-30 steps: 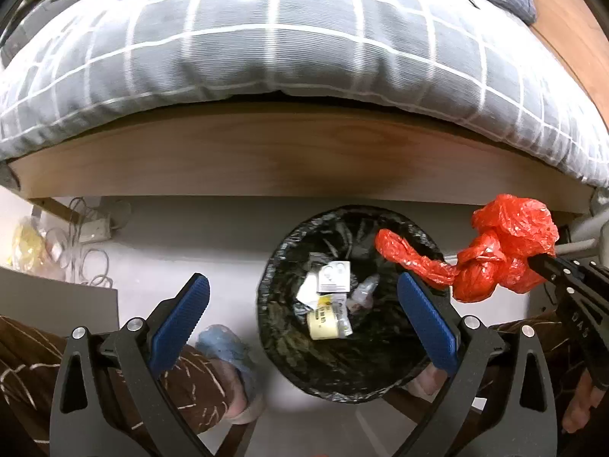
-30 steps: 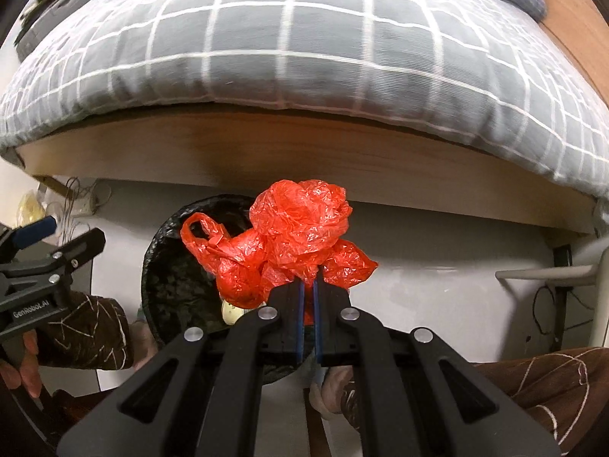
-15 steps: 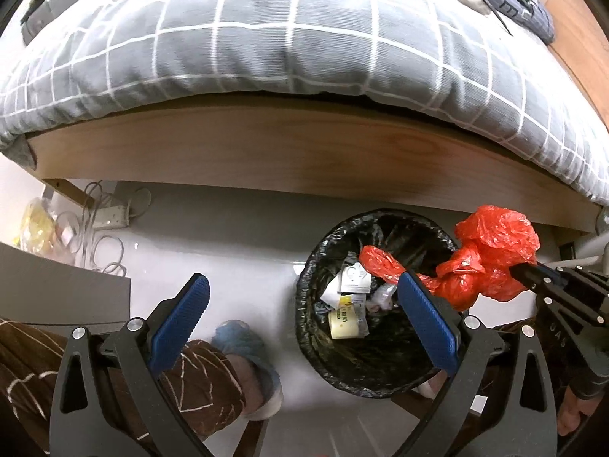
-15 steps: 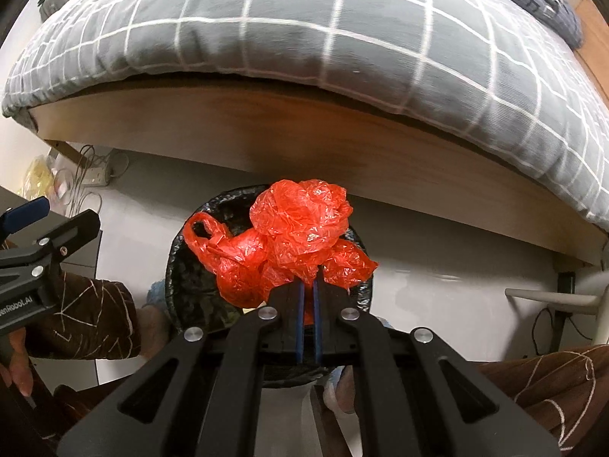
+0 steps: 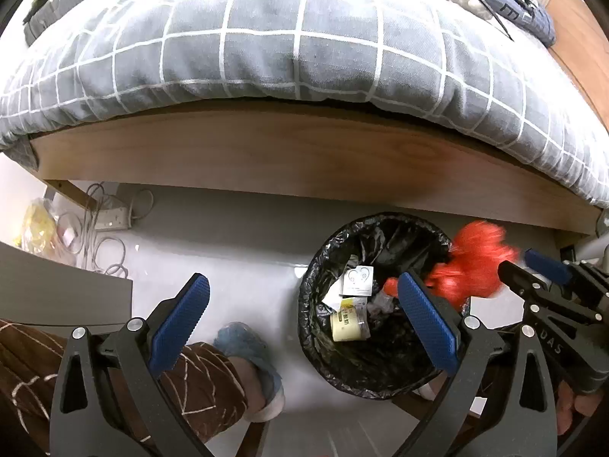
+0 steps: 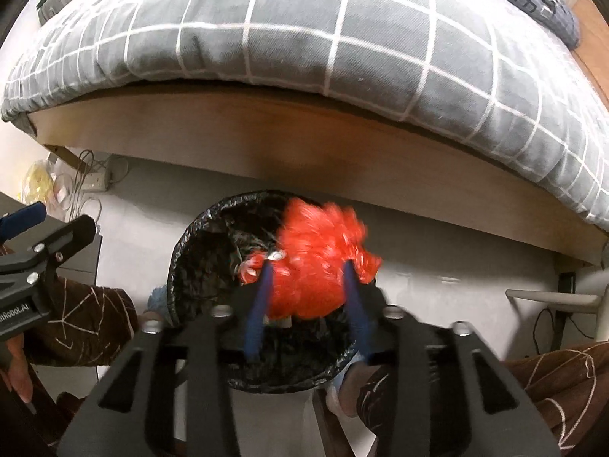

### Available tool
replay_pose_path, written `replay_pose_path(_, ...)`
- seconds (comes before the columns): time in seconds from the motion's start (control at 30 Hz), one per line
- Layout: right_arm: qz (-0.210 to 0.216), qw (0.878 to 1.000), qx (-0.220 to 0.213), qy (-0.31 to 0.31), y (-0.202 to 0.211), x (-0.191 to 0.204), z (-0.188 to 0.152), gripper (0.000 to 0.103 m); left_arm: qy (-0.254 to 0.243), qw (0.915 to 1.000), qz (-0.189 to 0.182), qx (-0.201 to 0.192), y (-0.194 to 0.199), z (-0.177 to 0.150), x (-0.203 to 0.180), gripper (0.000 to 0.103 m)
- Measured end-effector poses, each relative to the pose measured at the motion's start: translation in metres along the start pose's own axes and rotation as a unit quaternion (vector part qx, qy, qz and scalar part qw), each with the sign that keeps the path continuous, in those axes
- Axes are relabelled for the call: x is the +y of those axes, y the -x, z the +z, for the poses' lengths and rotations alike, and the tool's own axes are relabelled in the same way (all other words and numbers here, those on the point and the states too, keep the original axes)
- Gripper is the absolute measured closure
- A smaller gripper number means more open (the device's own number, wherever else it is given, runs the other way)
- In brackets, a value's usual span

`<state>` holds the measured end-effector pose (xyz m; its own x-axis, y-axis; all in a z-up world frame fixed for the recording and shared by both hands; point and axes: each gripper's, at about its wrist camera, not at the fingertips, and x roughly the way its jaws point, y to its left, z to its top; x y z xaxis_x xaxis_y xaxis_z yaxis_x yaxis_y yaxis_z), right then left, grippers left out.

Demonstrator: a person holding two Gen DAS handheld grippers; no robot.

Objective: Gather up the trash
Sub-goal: 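Open the right tool releasing the red bag into the bin, then move both open tools from the bin back toward the bed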

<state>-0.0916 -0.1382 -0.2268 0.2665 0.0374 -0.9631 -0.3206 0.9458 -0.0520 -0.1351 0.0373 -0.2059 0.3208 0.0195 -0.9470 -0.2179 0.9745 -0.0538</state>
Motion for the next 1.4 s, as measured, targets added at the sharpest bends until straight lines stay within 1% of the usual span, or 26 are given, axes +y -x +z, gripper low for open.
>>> replay_pose_path(0.07, -0.002, 1.000, -0.010, -0.004, 0.004, -0.002, 0.001, 0.047, 0.000, 1.0000, 0.000, -0.002, 0.002, 0.000, 0.000, 0.006)
replay_pose_path(0.13, -0.005, 1.000, -0.018, -0.008, 0.008, -0.004, 0.001, 0.034, -0.001, 1.0000, -0.001, -0.007, 0.008, 0.002, 0.000, 0.006)
replay_pose_path(0.17, -0.009, 1.000, -0.026, -0.012, 0.011, -0.006, 0.001, 0.032, -0.002, 1.0000, -0.001, -0.008, 0.009, 0.003, 0.000, 0.006)
replay_pose_path(0.23, -0.011, 0.999, -0.037, -0.018, 0.018, -0.009, 0.002, 0.023, -0.002, 0.9999, -0.005, -0.013, 0.015, 0.005, 0.000, 0.006)
replay_pose_path(0.33, -0.014, 0.998, -0.052, -0.030, 0.027, -0.016, 0.004, 0.014, -0.003, 0.9997, -0.008, -0.024, 0.025, 0.010, -0.003, 0.006)
replay_pose_path(0.43, -0.011, 0.996, -0.075, -0.041, 0.042, -0.023, 0.006, 0.009, -0.007, 0.9992, -0.011, -0.037, 0.037, 0.014, -0.006, 0.006)
replay_pose_path(0.5, -0.011, 0.995, -0.090, -0.045, 0.051, -0.026, 0.007, 0.008, -0.011, 0.9987, -0.014, -0.047, 0.046, 0.019, -0.009, 0.006)
replay_pose_path(0.7, -0.010, 0.990, -0.126, -0.059, 0.080, -0.038, 0.016, 0.008, -0.014, 0.9975, -0.021, -0.066, 0.067, 0.031, -0.018, 0.006)
replay_pose_path(0.83, -0.018, 0.987, -0.146, -0.060, 0.098, -0.045, 0.023, 0.008, -0.021, 0.9964, -0.026, -0.077, 0.078, 0.040, -0.026, 0.006)
replay_pose_path(1.03, -0.029, 0.984, -0.166, -0.064, 0.117, -0.060, 0.036, 0.008, -0.028, 0.9949, -0.031, -0.092, 0.092, 0.057, -0.037, 0.006)
replay_pose_path(1.2, -0.037, 0.980, -0.183, -0.068, 0.132, -0.074, 0.056, 0.008, -0.031, 0.9932, -0.034, -0.107, 0.105, 0.079, -0.044, 0.006)
replay_pose_path(1.4, -0.042, 0.978, -0.193, -0.069, 0.142, -0.086, 0.078, 0.008, -0.025, 0.9924, -0.038, -0.115, 0.111, 0.106, -0.048, 0.006)
